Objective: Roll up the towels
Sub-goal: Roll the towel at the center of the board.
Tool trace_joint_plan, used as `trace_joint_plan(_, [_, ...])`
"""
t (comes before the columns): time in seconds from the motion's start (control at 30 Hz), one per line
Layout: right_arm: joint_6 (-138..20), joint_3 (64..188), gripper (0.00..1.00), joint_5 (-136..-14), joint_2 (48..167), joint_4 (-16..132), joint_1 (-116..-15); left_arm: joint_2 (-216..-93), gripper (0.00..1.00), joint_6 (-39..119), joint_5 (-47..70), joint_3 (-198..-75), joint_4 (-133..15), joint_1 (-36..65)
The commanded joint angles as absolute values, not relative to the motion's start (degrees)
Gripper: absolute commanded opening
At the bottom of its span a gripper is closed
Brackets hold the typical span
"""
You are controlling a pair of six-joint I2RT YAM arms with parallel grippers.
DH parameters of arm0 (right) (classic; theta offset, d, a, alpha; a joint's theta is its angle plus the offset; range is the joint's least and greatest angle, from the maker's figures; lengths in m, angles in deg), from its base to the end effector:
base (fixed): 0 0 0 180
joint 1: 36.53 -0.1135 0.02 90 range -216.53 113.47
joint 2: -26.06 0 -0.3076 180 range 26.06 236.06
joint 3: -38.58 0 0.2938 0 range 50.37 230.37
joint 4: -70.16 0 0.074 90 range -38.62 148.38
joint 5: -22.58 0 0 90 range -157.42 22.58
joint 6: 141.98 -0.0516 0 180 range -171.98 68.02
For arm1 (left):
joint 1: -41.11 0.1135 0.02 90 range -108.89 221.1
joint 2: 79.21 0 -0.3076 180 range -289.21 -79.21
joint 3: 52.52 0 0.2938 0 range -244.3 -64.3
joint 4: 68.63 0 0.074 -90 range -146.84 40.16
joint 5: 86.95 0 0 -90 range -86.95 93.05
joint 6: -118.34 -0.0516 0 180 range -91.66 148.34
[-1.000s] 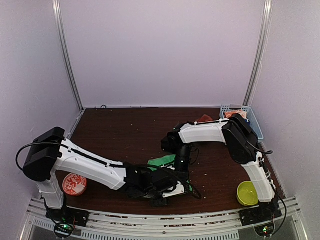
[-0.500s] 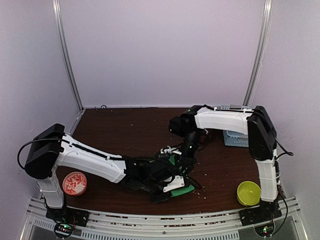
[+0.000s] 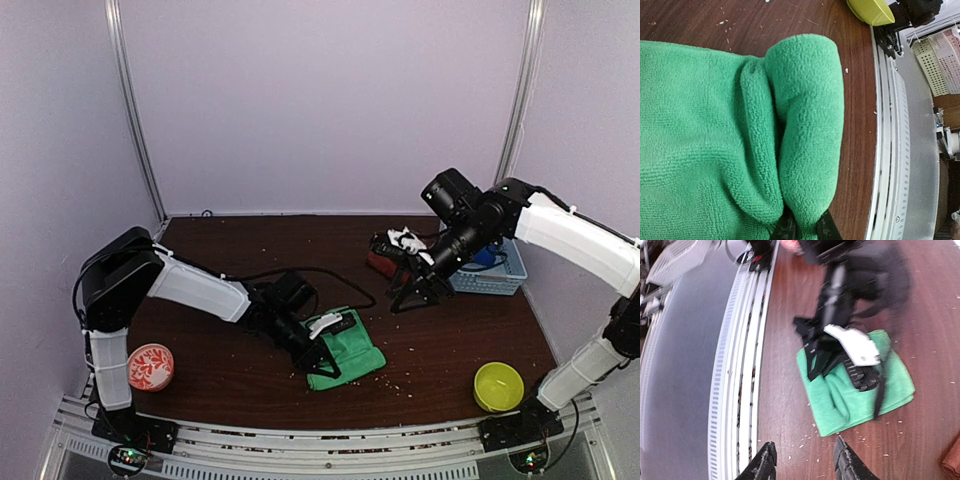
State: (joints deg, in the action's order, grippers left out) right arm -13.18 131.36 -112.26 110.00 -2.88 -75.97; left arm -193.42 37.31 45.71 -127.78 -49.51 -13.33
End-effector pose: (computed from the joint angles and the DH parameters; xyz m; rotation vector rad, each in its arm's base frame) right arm 0.2286 0.2352 0.3650 -1.7698 1.7999 1.0400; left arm 0.2239 -0.3733 0.1143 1.3480 2.4210 -1.3289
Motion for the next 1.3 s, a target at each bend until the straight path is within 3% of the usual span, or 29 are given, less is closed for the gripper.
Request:
trace_joint_plan(0.0, [-10.02,123.63,0.39,-106.07,107.66,2.17,-82.1,-197.09,0.09,39.27,51.33,-128.99,-48.8,-12.92])
trace_joint_plan(0.17, [-12.45,113.68,0.38,-88.95,108.18,12.87,-92.49,-199.32,0.09,39.66,51.94,-129.77,-48.17,-12.12])
trace_joint_plan(0.23, [-13.5,109.78,0.41,-77.0,108.66,20.89,-96.48,-199.82,0.09,39.75,51.96,-129.99,-48.11,-11.92])
trace_joint_plan(0.33, [-12.09,107.14,0.43,-69.53,109.92,27.99,-100.19,-200.5,0.09,39.73,51.47,-130.5,-46.96,-11.73])
trace_joint_plan(0.83, [-7.48,104.68,0.49,-69.2,123.48,35.79,-102.45,-201.83,0.12,37.94,50.01,-132.76,-42.77,-11.45])
trace_joint_plan(0.9, [-7.89,104.52,0.45,-68.94,124.81,36.2,-102.51,-201.82,0.12,37.56,49.75,-132.83,-42.39,-11.45])
trace_joint_plan(1.07, [-8.17,105.85,0.09,-71.65,126.42,33.27,-102.37,-200.06,0.22,36.49,47.72,-132.77,-40.86,-11.23])
trace_joint_plan(1.17, [-8.24,107.74,0.05,-76.89,126.57,28.0,-102.41,-194.57,0.39,36.0,41.36,-132.0,-39.47,-10.81])
trace_joint_plan(1.27, [-9.71,110.79,0.05,-81.25,128.1,21.13,-102.29,-186.86,0.5,36.96,31.74,-130.48,-37.68,-9.71])
